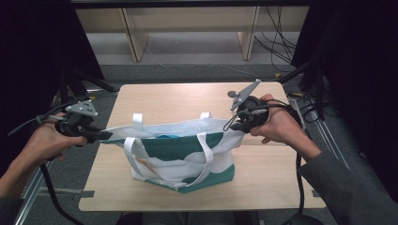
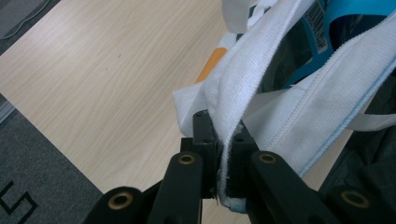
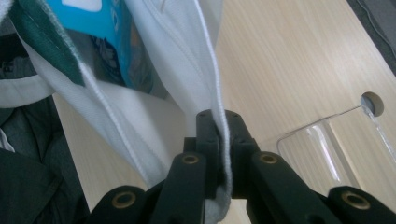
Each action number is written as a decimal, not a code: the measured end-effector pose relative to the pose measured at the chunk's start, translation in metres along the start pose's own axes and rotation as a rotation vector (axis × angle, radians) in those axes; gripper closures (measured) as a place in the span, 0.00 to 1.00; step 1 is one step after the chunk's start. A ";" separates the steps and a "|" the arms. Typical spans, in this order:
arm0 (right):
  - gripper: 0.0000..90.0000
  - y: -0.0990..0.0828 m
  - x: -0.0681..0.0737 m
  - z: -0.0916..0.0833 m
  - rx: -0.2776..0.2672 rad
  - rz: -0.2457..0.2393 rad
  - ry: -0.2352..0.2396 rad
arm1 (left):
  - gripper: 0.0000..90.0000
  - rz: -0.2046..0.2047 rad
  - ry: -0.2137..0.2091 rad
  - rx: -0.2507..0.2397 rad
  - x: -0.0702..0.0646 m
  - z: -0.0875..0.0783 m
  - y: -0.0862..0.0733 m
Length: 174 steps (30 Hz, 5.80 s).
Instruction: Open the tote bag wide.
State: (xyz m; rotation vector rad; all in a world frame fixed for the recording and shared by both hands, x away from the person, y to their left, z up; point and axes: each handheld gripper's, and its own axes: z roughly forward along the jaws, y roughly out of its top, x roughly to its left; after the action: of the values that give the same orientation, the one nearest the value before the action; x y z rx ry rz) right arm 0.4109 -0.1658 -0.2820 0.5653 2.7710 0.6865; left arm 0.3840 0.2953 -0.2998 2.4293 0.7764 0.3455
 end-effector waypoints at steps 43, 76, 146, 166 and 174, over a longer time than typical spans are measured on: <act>0.99 -0.009 0.074 0.004 -0.042 -0.227 0.198 | 0.95 0.046 -0.032 0.106 -0.013 0.032 0.020; 0.65 -0.033 0.057 0.041 -0.224 -0.028 0.052 | 0.90 0.017 -0.111 0.178 -0.024 0.111 -0.020; 0.75 -0.067 -0.004 0.134 -0.206 0.226 -0.030 | 0.75 -0.177 -0.104 0.098 0.009 0.170 -0.046; 0.53 -0.041 0.066 0.136 -0.209 -0.031 0.125 | 0.78 -0.073 -0.104 0.050 0.009 0.182 0.002; 0.98 -0.049 0.068 0.168 -0.043 -0.120 0.185 | 0.95 -0.190 -0.161 0.029 0.021 0.201 -0.011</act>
State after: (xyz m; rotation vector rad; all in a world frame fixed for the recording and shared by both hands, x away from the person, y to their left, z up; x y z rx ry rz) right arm 0.3862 -0.1104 -0.4597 0.3394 2.9223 0.8068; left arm 0.4757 0.2287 -0.4677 2.3517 0.9353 0.0647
